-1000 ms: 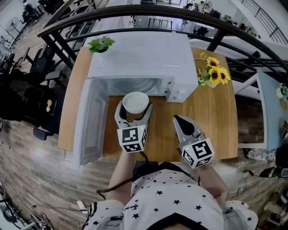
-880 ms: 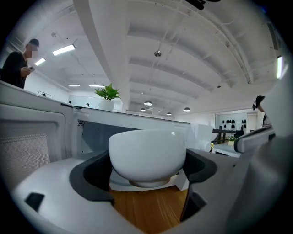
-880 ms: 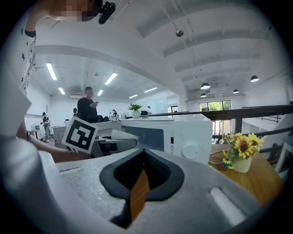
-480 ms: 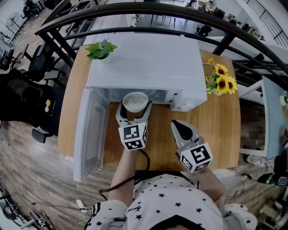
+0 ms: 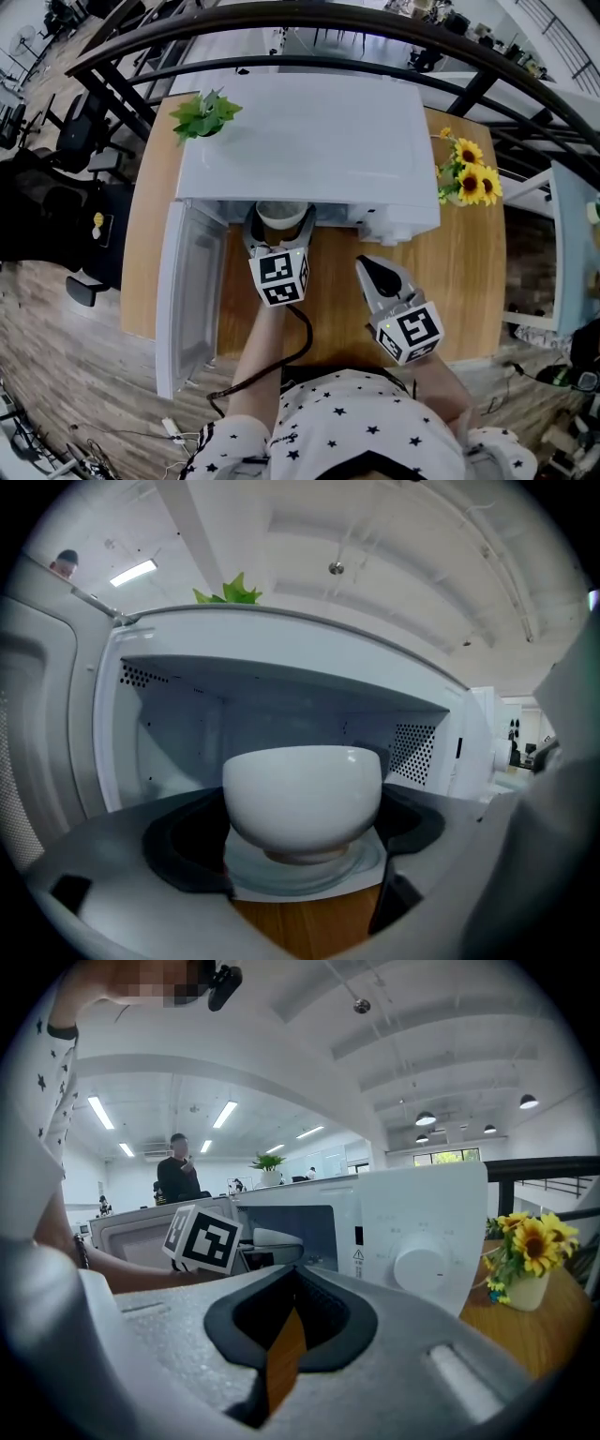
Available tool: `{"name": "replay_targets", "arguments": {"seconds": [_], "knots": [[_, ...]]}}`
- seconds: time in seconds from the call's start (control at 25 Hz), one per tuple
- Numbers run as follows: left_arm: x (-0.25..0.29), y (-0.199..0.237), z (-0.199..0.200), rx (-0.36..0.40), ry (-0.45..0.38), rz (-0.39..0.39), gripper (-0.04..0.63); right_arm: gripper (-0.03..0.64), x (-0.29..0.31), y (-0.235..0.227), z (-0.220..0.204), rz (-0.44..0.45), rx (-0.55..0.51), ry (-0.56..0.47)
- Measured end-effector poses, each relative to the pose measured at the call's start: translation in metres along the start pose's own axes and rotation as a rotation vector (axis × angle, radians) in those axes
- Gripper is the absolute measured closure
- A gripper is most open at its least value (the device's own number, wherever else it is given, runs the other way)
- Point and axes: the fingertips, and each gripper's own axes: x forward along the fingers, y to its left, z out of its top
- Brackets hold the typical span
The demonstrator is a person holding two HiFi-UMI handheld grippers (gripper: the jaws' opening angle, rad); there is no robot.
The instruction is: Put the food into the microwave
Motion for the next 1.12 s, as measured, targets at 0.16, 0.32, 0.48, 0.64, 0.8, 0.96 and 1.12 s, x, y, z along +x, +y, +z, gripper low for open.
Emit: {"name": "replay_targets", "arguments": {"seconds": [0.16,0.32,0.48,0.64,0.8,0.96,1.12], "knots": [[0.014,0.005,-0.003,0.007,0.015,0.007,0.112,0.611,0.006,0.002,0.0,0.018,0.0,0.009],[0.026,0.008,-0.007,0.01,0.035,0.015,0.112,0.611,0.01,0.003,0.0,0.028,0.007,0.015],[0.037,0.013,-0.014,0.013,0.059,0.024,0.112,0.611,0.014,0.001,-0.002,0.028,0.012,0.022],[0.045,0.016,-0.02,0.018,0.081,0.03,0.112,0.611,0.016,0.0,-0.004,0.035,0.005,0.028],[0.052,0.019,-0.024,0.026,0.101,0.037,0.112,0.611,0.017,-0.002,-0.007,0.022,0.021,0.039],[0.057,0.021,-0.032,0.042,0.128,0.043,0.112,0.611,0.017,-0.003,-0.008,0.024,0.02,0.043],[0.058,0.02,-0.033,0.065,0.137,0.04,0.112,0.611,0.018,-0.003,-0.007,0.026,0.019,0.042]]}}
